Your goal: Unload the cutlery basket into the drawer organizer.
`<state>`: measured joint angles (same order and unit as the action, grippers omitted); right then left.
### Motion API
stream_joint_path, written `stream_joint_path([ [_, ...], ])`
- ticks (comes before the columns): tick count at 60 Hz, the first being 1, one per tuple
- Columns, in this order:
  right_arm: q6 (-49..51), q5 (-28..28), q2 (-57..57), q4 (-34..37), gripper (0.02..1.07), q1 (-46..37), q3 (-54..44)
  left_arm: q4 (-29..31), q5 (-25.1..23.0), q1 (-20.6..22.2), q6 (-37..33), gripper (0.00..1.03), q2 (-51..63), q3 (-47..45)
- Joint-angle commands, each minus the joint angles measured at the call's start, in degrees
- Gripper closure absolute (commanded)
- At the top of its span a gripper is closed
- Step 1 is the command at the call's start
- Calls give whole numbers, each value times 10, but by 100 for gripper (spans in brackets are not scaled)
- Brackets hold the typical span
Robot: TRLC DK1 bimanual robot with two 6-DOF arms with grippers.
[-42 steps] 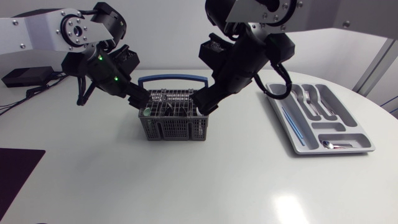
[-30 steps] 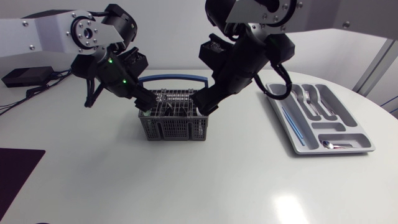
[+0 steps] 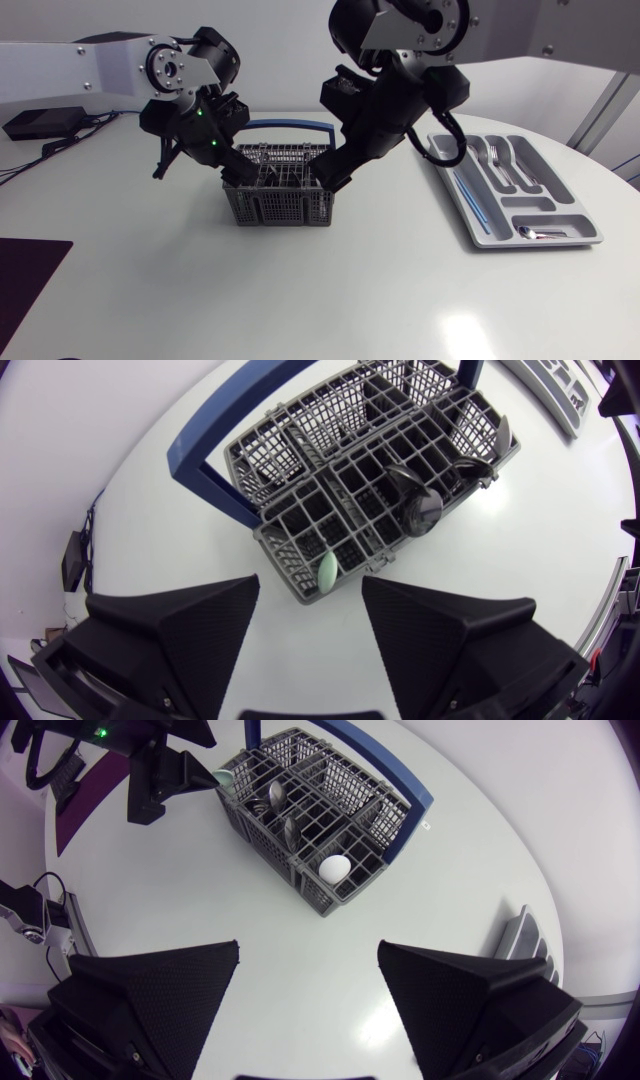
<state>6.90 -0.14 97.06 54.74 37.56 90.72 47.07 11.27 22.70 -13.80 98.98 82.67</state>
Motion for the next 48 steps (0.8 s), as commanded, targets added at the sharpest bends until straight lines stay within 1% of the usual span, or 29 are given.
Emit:
stream_joint_path([
  [1, 1, 3, 11, -6, 7, 5, -18, 2, 6, 5, -15, 39, 20, 18],
  [5, 1, 3, 11, -7, 7, 5, -19, 2, 9, 7, -16, 39, 24, 18],
  [6, 1, 4, 12, -7, 7, 5, -19, 2, 9, 8, -16, 42, 25, 19],
  [17, 3, 3, 13, -10, 7, 5, -23, -7, 9, 9, -17, 58, 31, 23],
  [26, 4, 3, 16, -10, 7, 5, -24, -15, 9, 8, -22, 61, 36, 23],
  [29, 4, 3, 16, -12, 7, 5, -25, -20, 9, 8, -25, 65, 39, 23],
  [31, 4, 3, 16, -14, 7, 5, -27, -22, 9, 8, -27, 66, 39, 21],
  [39, 4, 3, 16, -17, 7, 3, -31, -24, 9, 8, -32, 80, 45, 23],
  [42, 5, 3, 16, -17, 7, 2, -32, -25, 9, 8, -32, 83, 45, 24],
  [48, 6, 3, 16, -18, 7, 1, -34, -26, 9, 9, -33, 84, 47, 21],
])
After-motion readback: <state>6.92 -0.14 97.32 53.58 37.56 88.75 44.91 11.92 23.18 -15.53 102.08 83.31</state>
